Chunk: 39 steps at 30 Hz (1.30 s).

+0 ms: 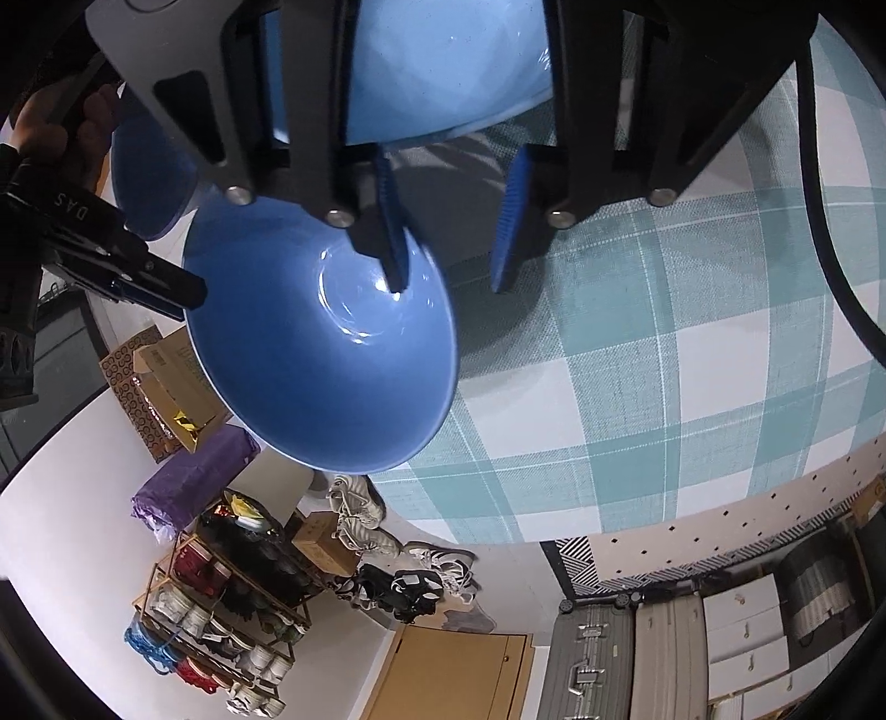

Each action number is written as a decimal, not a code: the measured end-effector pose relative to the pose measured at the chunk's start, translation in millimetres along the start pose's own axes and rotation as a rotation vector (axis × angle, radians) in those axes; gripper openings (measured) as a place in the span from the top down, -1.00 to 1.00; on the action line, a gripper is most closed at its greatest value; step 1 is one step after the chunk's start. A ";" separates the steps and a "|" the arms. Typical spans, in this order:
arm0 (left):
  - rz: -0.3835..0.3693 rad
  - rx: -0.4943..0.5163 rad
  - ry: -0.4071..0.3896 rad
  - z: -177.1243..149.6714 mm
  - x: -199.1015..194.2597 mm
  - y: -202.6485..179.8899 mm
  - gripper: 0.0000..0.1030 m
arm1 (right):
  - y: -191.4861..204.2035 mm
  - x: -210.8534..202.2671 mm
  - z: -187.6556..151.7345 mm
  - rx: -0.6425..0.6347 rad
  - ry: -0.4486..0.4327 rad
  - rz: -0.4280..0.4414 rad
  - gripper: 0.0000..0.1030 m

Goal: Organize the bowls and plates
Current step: 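Close the left tool on a blue bowl rim while the right tool grips it too, then lift the blue bowl with both tools and carry it toward another blue bowl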

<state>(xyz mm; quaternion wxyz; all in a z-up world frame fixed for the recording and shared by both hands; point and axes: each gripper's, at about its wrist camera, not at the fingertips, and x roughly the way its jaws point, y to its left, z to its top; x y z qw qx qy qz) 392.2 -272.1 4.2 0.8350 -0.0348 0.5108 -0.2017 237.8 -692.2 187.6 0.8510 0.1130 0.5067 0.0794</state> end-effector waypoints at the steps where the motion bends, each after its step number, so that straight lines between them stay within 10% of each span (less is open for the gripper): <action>1: -0.001 0.004 -0.002 0.1 0.0 -1.2 0.60 | 0.6 1.0 0.5 -0.002 -0.002 -0.003 0.34; 9: -0.027 0.005 0.005 0.3 3.7 -4.6 0.77 | 0.9 2.6 1.9 -0.001 -0.011 -0.011 0.71; 39: -0.041 0.041 -0.106 0.6 -51.1 -33.1 0.77 | 13.2 -53.7 -2.3 -0.032 -0.132 -0.038 0.72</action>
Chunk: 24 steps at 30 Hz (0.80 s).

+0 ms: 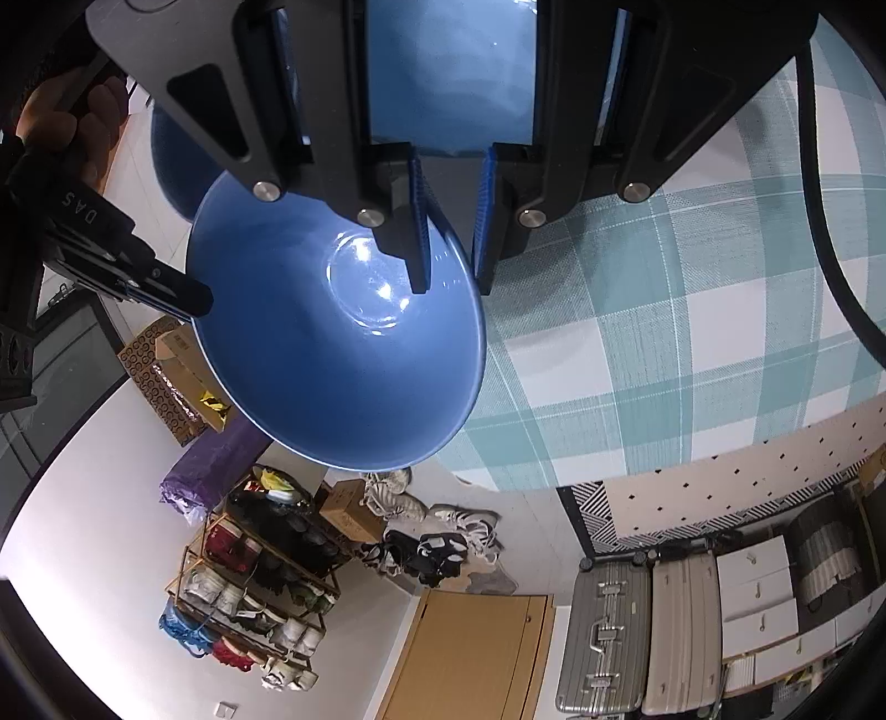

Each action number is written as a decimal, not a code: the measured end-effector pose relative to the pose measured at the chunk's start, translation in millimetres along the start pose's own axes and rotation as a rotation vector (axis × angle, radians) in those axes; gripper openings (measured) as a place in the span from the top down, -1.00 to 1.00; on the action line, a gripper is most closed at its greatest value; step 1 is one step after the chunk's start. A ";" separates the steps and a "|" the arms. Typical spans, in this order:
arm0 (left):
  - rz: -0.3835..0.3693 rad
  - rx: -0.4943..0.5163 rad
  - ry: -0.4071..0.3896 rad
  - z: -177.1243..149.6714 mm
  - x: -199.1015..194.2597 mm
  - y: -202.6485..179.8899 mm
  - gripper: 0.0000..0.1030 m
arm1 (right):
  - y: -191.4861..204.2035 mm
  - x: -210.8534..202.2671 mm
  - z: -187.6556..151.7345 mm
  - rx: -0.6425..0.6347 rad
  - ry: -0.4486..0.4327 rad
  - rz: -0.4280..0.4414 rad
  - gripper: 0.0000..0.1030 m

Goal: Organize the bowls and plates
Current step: 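Lift the blue bowl with both tools and carry it toward another blue bowl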

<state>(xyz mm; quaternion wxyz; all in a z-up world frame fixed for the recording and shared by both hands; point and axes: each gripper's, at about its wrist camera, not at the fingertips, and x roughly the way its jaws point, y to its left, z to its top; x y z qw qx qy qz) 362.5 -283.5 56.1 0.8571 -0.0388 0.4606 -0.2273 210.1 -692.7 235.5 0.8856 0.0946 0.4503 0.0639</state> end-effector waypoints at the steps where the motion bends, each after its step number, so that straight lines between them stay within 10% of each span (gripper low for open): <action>1: 0.000 0.004 -0.006 0.0 -5.5 -2.8 0.77 | 1.2 -3.5 -0.1 -0.004 -0.004 -0.001 0.72; 24: -0.012 0.013 -0.103 -22.2 -121.4 -33.4 0.77 | 34.2 -88.8 -8.2 -0.062 -0.105 0.019 0.71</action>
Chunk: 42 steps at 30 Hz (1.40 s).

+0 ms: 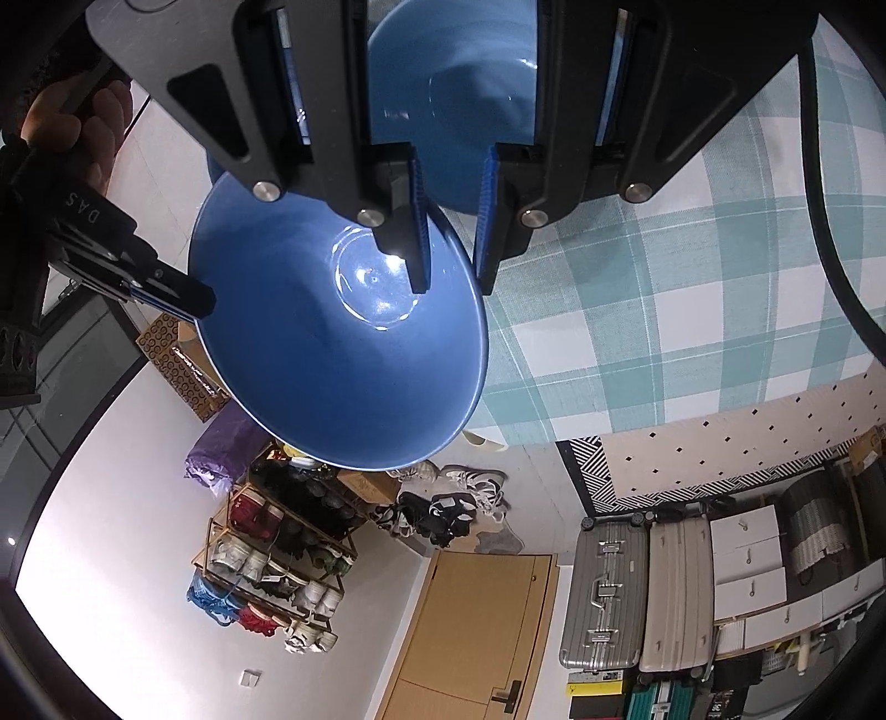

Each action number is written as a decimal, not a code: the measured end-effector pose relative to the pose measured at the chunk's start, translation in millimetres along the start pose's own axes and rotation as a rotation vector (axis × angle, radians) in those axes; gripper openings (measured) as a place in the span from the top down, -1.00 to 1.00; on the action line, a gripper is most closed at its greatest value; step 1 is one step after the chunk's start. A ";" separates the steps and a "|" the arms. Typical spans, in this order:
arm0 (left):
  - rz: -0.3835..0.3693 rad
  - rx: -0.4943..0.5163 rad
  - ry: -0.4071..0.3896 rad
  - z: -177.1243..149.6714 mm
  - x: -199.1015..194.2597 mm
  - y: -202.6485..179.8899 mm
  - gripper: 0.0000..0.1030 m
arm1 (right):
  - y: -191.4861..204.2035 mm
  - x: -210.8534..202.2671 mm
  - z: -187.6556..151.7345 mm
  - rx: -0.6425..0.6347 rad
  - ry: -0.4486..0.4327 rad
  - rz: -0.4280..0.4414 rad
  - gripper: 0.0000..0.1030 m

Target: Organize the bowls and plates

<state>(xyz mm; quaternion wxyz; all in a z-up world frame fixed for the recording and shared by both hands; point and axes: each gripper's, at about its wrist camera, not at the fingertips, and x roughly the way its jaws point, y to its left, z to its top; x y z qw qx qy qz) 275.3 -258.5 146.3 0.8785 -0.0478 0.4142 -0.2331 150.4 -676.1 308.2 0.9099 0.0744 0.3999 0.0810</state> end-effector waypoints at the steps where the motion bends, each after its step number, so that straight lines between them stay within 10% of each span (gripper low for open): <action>1: 0.001 0.002 -0.003 -1.6 -5.3 -0.9 0.77 | 2.0 -2.4 0.1 -0.002 -0.002 0.000 0.71; 20: -0.012 -0.024 -0.038 -27.1 -64.8 -7.5 0.77 | 31.8 -50.7 -6.2 -0.046 -0.054 0.020 0.70; 42: 0.013 -0.038 0.004 -60.2 -35.0 15.9 0.76 | 43.8 -48.7 -28.6 -0.068 -0.047 0.084 0.69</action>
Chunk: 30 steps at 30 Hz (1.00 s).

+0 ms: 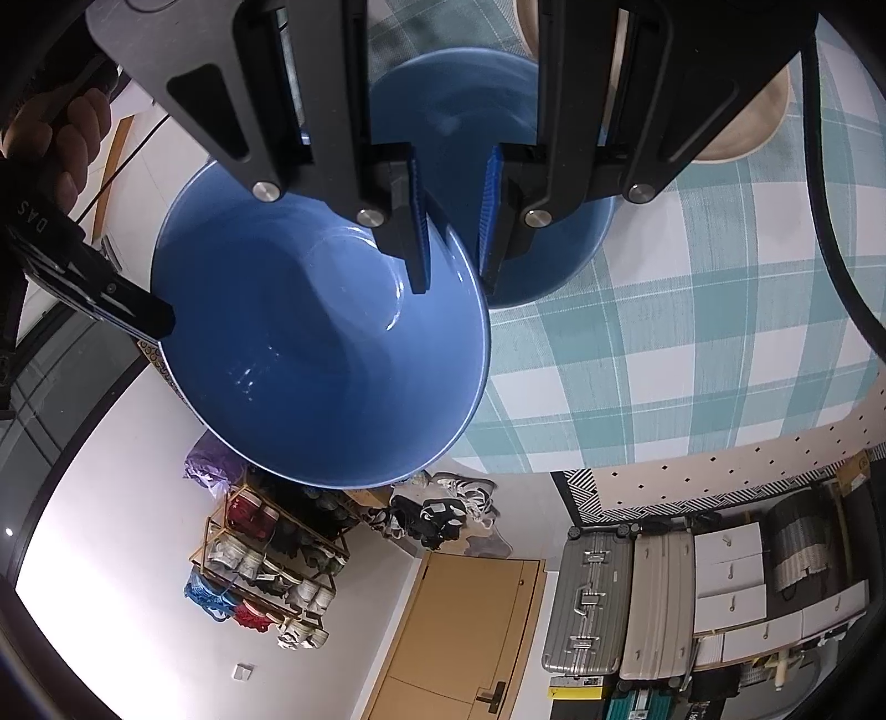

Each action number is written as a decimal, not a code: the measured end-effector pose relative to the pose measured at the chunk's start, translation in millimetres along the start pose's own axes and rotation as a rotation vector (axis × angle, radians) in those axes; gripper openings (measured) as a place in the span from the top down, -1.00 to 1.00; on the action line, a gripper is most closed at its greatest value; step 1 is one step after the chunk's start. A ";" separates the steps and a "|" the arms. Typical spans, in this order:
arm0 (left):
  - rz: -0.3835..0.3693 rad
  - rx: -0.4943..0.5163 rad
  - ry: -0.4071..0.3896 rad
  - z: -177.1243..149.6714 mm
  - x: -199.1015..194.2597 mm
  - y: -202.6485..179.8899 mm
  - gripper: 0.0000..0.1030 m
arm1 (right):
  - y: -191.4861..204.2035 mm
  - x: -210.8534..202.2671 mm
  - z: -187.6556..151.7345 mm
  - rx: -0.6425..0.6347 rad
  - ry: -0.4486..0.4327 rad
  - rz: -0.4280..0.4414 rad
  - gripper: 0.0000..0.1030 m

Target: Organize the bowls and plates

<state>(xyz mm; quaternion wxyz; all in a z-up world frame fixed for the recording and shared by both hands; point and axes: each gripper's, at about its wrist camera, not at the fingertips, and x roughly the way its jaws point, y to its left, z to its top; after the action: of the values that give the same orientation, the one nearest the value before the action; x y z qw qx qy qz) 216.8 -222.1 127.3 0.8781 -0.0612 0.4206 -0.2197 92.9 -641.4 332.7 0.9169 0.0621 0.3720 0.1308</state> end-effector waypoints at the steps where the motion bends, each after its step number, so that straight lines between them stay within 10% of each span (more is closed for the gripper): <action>1: 0.001 -0.003 -0.003 -2.0 -0.9 2.5 0.76 | 0.6 1.5 -0.9 0.000 0.003 0.003 0.69; 30: 0.077 -0.046 -0.012 -45.4 -12.3 51.0 0.75 | 23.9 47.7 -32.7 -0.032 0.062 0.104 0.68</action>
<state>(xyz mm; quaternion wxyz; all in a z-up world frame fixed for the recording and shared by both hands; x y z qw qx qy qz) 192.4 -167.6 92.2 0.8868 -0.0667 0.4222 -0.1757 98.3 -604.3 282.6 0.8978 0.0627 0.3941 0.1862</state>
